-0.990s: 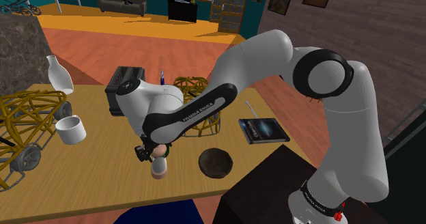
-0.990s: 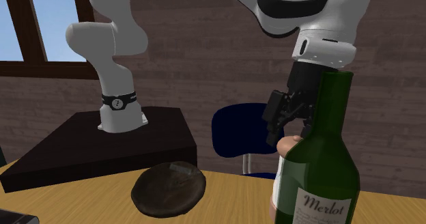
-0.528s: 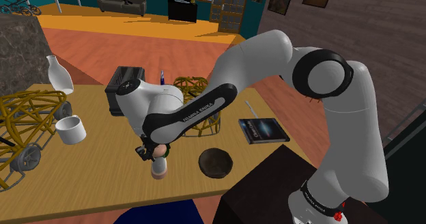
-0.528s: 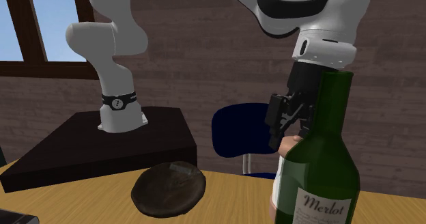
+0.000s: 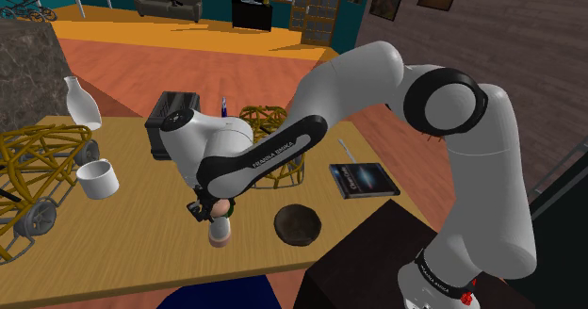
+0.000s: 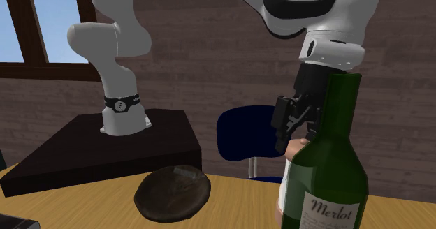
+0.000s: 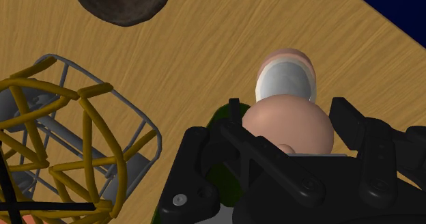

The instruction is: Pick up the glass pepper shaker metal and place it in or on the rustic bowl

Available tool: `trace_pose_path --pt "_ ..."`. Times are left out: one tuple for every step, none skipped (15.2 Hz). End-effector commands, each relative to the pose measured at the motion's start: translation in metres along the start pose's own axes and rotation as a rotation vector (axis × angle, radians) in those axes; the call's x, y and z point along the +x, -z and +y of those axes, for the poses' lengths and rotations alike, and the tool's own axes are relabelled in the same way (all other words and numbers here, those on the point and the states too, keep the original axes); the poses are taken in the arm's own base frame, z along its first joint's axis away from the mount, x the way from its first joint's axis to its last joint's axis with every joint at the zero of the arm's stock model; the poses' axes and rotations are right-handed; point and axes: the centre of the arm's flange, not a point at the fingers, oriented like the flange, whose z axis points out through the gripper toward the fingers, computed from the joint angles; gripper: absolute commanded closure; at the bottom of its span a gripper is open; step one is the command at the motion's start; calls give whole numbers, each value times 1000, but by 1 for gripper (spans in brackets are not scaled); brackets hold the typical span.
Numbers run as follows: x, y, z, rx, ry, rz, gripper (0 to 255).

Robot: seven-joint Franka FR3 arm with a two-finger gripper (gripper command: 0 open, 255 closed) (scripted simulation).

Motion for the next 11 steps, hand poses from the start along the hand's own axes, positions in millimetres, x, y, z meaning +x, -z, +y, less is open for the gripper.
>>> trace_pose_path --pt "0 5 1 0 1 0 255" --pt "-1 10 2 0 1 0 255" --pt "-1 15 3 0 1 0 255" --pt "-1 20 5 0 1 0 255" --pt "-1 25 6 0 1 0 255" --pt "-1 30 7 0 1 0 255" --pt "-1 36 8 0 1 0 255" --pt "-2 41 9 0 1 0 255" --pt "-2 46 11 0 1 0 255" --pt "-2 51 12 0 1 0 255" --pt "-2 56 13 0 1 0 255"
